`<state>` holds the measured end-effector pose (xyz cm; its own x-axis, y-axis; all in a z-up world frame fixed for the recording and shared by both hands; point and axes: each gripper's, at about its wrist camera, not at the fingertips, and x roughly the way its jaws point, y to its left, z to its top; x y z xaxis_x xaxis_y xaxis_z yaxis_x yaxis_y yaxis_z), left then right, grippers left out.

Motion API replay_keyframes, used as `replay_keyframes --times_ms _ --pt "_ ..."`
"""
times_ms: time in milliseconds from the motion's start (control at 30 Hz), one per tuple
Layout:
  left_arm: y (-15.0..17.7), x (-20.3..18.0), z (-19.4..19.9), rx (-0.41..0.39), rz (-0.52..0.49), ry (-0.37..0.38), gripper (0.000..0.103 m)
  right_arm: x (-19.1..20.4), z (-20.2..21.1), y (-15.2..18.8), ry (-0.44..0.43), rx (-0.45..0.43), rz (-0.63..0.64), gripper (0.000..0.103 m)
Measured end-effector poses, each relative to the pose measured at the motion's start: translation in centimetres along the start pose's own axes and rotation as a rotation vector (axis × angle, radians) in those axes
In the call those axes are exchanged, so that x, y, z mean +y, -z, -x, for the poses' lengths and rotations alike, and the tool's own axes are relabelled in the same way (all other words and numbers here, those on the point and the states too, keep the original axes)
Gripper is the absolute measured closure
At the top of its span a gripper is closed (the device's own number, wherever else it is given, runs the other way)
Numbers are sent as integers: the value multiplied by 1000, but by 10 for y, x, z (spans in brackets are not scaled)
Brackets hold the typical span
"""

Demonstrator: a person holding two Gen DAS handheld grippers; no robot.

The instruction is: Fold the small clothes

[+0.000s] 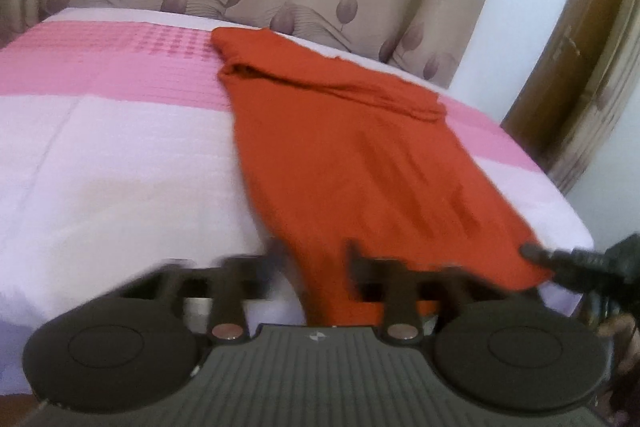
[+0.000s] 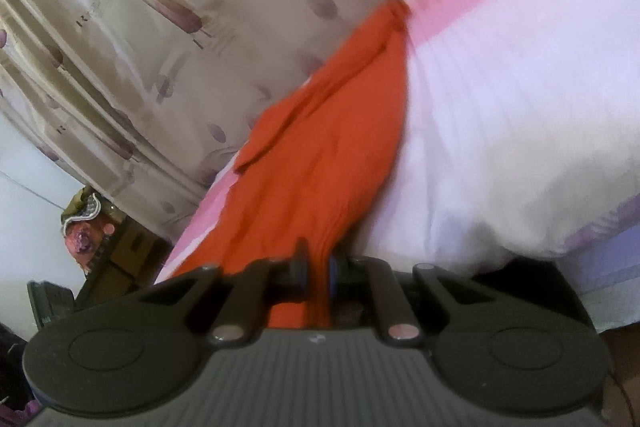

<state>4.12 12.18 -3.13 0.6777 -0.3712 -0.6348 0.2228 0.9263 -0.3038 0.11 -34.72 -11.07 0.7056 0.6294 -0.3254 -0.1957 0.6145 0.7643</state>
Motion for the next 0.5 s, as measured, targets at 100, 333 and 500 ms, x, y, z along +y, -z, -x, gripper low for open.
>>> replay_keyframes --times_ms 100,333,500 --pt "14 6 23 -58 -39 -4 11 -4 7 -1 -37 -25 -47 93" --pt "41 -18 30 -59 -297 -68 17 -7 41 -15 -146 -175 -196 97" --pt "47 -31 6 -17 -323 -33 26 21 47 -25 -5 -141 21 94"
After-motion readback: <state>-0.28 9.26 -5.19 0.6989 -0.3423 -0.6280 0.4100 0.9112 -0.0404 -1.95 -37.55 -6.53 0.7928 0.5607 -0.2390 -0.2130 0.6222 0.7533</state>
